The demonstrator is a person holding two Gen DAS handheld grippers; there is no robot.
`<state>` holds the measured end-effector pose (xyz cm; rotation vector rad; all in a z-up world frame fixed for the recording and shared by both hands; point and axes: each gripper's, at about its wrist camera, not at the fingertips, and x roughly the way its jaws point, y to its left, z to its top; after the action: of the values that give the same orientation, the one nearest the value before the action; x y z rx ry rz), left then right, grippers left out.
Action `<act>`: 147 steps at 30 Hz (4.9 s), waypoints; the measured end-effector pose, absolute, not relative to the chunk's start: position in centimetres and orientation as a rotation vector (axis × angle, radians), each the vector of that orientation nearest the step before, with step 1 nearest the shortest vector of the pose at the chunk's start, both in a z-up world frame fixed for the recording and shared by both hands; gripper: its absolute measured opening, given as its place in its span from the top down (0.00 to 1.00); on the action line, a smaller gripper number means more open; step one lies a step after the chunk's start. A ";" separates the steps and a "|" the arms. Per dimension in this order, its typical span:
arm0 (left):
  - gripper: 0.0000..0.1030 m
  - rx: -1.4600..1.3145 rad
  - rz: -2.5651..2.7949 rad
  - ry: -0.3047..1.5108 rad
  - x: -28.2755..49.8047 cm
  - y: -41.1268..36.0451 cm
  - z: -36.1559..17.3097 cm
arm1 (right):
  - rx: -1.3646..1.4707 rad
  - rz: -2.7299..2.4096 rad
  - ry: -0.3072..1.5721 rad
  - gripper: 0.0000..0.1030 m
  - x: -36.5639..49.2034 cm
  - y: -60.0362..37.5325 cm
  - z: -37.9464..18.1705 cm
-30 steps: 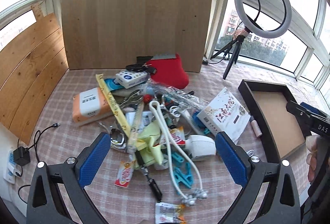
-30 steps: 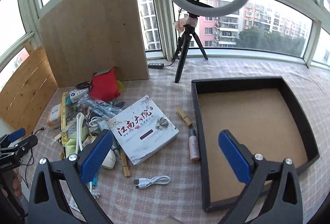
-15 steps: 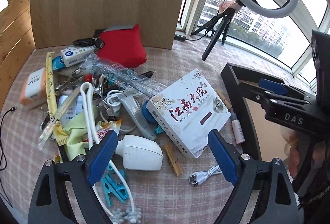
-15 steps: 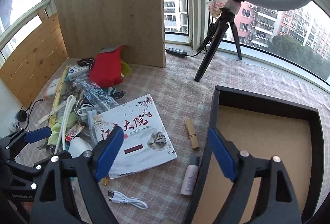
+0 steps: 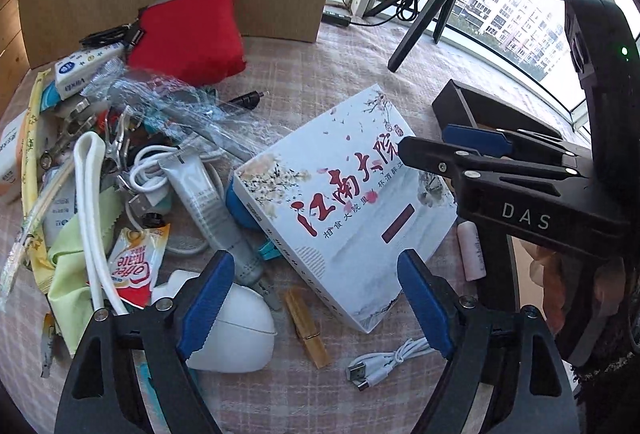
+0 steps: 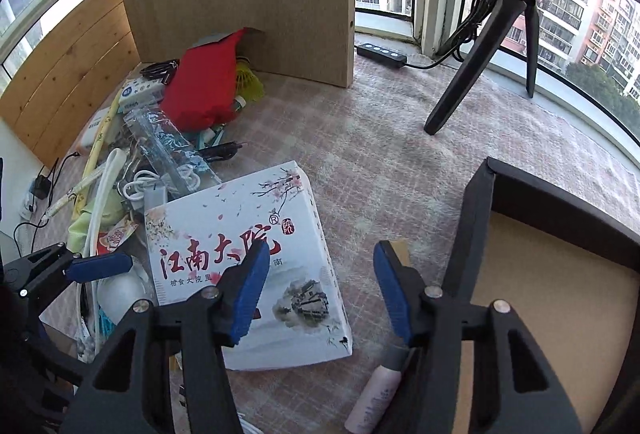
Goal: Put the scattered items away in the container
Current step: 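Grasp the white printed box with the right gripper and lift it, then carry the white box into the black tray and release it, then grasp the white lamp with the right gripper while the left grips its neck, then carry the white lamp with both grippers into the tray and release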
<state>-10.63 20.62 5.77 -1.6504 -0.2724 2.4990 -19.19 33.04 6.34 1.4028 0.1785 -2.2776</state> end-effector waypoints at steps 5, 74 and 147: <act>0.20 -1.664 2.482 -0.235 -11.1 21.1 5.1 | 1.462 -2.237 0.090 0.47 -20.3 33.4 5.3; 0.33 -1.205 2.223 0.196 -4.6 42.1 16.8 | 1.395 -2.871 -0.472 0.41 -4.3 59.5 15.8; 0.96 -1.607 2.529 -0.397 -1.3 10.2 6.6 | 1.308 -2.085 0.210 0.70 -8.4 24.2 6.2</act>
<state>-1.29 10.17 6.57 -1.6070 -0.3971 2.5293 -8.45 24.15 6.16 1.3083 0.2104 -2.0849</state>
